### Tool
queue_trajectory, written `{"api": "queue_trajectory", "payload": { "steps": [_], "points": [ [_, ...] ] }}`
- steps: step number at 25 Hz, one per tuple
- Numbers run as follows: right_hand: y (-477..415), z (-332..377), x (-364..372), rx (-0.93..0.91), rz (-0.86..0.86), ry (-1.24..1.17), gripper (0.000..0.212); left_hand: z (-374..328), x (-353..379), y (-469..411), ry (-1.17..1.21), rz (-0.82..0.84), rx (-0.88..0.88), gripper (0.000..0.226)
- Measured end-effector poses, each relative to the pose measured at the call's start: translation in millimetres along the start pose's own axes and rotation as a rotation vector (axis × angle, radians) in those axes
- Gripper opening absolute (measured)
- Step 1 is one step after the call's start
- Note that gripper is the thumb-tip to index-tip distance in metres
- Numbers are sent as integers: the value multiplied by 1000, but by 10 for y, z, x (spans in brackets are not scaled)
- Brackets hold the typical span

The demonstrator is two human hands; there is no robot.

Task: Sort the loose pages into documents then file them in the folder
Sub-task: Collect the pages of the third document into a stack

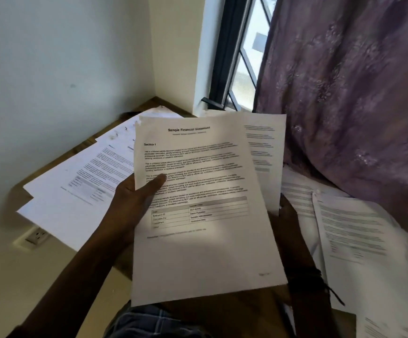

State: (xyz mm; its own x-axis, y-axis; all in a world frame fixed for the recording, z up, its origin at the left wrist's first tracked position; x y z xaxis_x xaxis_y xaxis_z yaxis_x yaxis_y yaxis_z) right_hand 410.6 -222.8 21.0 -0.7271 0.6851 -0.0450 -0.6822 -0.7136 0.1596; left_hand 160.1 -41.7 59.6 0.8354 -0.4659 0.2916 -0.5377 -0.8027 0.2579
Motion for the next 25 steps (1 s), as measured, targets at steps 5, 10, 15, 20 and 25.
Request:
{"api": "queue_trajectory", "payload": {
  "steps": [5, 10, 15, 20, 25],
  "points": [
    [552, -41, -205, 43, 133, -19, 40, 349, 319, 88, -87, -4, -45, 19],
    [783, -250, -403, 223, 172, -115, 56, 615, 640, 130, -98, 16, -66, 22],
    [832, -289, -581, 175, 178, -20, 60, 657, 858, 206, -93, 44, -8, 27],
    [813, -288, -630, 57, 156, 0, 45, 766, 983, 298, -130, 201, -88, 24],
    [540, -543, -720, 83, 36, 346, 48, 618, 694, 294, -237, -2, 54, 23]
  ]
}}
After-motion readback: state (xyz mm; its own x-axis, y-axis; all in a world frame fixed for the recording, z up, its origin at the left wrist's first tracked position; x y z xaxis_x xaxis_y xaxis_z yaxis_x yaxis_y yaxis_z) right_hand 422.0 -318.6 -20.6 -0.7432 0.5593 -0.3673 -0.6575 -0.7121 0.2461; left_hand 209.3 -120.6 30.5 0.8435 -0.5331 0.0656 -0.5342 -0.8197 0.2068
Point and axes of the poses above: each hand's wrist, its own y-axis away from the middle knuckle, its own x-axis out of the palm, z = x × y, the point moved 8 cm from there along -y, towards the middle knuckle, and after that the axes turned 1 degree about z, right-handed, at the moved point
